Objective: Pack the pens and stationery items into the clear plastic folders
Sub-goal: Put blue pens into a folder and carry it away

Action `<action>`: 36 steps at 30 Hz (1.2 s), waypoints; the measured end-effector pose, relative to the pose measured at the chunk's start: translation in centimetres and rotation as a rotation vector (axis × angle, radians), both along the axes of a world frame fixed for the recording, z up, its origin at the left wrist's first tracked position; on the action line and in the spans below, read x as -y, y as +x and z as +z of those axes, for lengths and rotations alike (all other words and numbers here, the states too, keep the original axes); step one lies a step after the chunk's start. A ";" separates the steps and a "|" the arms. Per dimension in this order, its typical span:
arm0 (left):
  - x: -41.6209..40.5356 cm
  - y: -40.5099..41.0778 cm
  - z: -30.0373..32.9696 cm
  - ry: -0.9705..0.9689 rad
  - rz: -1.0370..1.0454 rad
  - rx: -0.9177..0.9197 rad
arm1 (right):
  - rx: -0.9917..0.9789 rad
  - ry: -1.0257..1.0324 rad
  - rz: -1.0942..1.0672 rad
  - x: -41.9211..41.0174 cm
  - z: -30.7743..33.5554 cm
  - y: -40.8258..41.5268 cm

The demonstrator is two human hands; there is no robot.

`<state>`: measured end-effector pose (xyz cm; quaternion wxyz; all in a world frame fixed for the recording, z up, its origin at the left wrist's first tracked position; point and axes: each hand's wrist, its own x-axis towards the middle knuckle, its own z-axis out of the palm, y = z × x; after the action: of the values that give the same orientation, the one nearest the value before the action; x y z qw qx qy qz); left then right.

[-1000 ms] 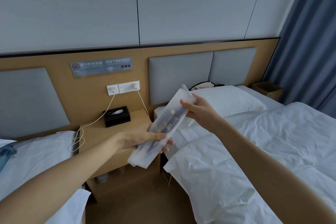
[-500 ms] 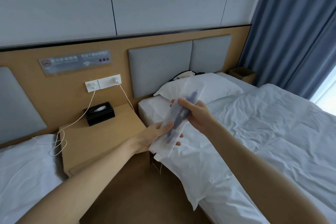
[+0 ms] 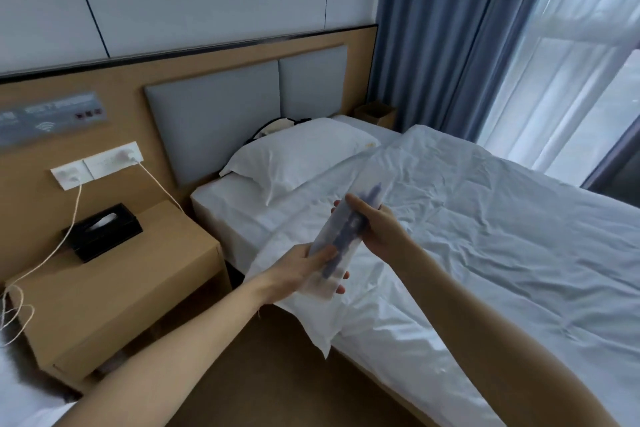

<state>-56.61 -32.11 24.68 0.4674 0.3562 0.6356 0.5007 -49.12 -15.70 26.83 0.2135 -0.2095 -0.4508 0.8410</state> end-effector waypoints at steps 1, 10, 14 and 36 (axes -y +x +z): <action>-0.4 0.7 0.0 -0.001 -0.012 0.003 | -0.004 -0.005 -0.013 -0.3 0.0 1.0; -9.0 15.0 0.3 0.043 -0.130 0.096 | -0.028 0.002 -0.232 -5.2 -1.3 17.6; -14.4 25.8 -1.3 0.000 -0.248 0.186 | -0.012 0.007 -0.400 -8.2 -1.6 30.1; -34.6 72.7 -4.8 -0.008 -1.096 -0.060 | 0.171 -0.034 -1.373 -13.9 -5.5 79.9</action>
<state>16.14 2.45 19.89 0.6428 0.6474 0.3721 0.1709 30.77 -1.79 21.35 0.6579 -0.5162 -0.2183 0.5030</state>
